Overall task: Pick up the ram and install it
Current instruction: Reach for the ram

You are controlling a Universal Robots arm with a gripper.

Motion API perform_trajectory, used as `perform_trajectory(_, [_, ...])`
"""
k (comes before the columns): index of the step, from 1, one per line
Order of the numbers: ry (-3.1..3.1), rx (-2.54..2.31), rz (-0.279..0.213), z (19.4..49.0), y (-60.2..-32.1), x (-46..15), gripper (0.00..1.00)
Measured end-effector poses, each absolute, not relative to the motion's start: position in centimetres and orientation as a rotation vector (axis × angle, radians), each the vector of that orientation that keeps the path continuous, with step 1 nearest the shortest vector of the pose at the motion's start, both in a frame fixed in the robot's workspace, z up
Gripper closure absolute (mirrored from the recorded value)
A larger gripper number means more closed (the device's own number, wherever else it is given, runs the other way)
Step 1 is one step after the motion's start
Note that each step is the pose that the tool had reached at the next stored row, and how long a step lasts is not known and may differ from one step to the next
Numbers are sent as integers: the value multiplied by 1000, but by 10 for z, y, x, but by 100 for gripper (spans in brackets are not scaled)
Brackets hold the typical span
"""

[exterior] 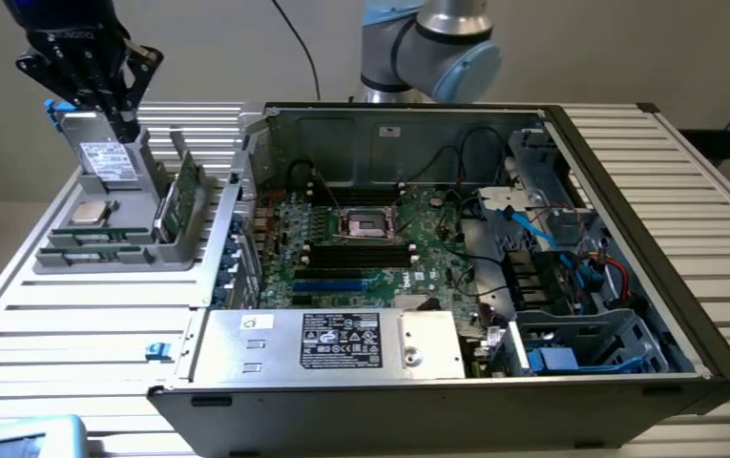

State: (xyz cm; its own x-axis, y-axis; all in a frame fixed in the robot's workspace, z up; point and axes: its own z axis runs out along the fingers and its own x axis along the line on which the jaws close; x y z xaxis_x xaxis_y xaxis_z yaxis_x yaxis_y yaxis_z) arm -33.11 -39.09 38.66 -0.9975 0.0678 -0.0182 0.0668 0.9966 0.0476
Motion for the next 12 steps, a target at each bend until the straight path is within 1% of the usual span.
perform_trajectory(12, [3119,105,65,378,-379,-386,89])
